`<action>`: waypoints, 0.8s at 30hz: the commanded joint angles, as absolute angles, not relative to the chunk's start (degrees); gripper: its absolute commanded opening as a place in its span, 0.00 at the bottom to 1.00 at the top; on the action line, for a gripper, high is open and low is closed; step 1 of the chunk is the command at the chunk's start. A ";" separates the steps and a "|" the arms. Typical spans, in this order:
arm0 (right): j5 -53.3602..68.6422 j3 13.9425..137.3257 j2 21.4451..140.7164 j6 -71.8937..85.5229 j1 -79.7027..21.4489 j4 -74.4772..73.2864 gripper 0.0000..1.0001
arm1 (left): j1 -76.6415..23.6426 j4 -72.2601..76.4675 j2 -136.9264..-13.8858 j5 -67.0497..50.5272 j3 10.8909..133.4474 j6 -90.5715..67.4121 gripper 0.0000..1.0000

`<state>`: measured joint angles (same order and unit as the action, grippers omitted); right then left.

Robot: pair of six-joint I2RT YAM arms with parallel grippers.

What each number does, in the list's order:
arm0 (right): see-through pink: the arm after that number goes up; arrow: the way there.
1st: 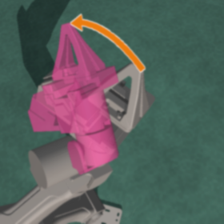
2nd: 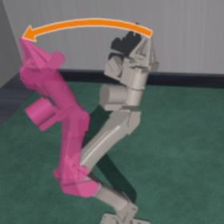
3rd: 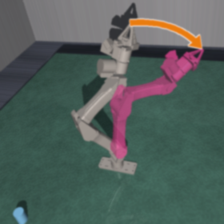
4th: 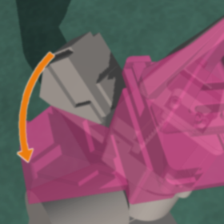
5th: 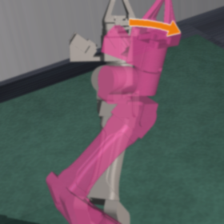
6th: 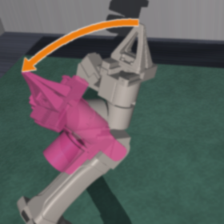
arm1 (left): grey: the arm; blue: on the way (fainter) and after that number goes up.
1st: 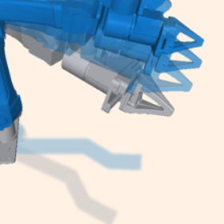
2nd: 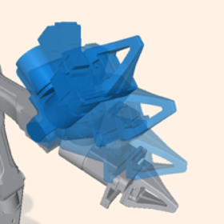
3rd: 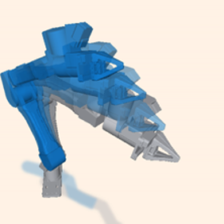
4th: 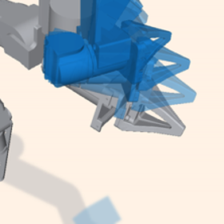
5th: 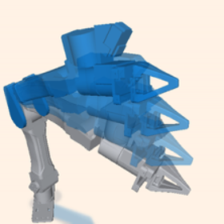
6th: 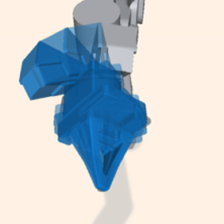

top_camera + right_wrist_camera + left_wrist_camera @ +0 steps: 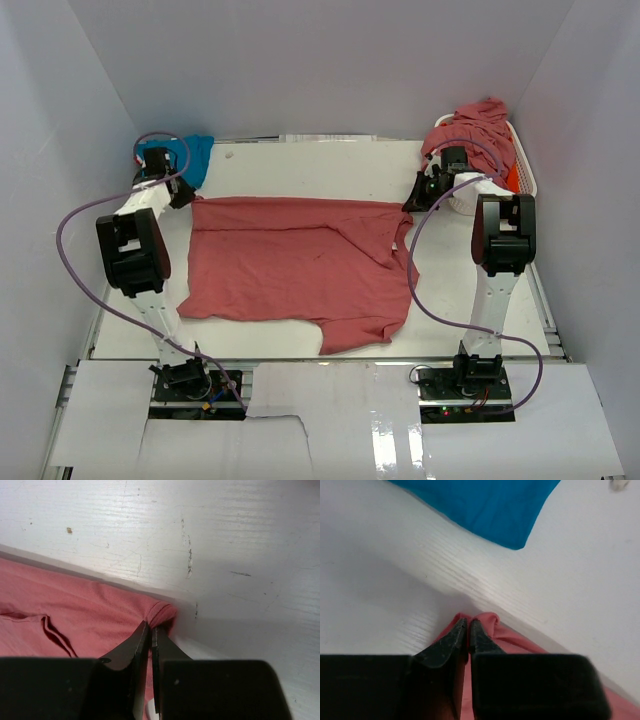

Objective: Fold and stack the t-shirts
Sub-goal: Fold the flattened tshirt in 1/3 of the way

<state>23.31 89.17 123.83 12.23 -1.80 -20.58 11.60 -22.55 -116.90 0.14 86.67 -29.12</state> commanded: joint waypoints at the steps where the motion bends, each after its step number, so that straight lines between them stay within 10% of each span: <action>1: 21.88 89.12 121.82 11.60 -1.58 -21.18 0.08 | 13.01 -10.47 -108.73 1.05 83.59 -31.29 0.23; 5: 22.06 89.38 122.08 11.60 -1.58 -21.18 0.08 | 13.01 -7.46 -109.76 -0.78 82.96 -32.25 0.70; 8: 22.15 89.56 122.25 11.34 -1.67 -21.27 0.08 | 13.01 -9.92 -113.36 -3.52 86.39 -32.43 0.82; 24: 21.80 90.00 122.78 11.25 -1.85 -21.53 0.08 | 13.71 -7.38 -114.70 -13.62 83.76 -27.86 0.77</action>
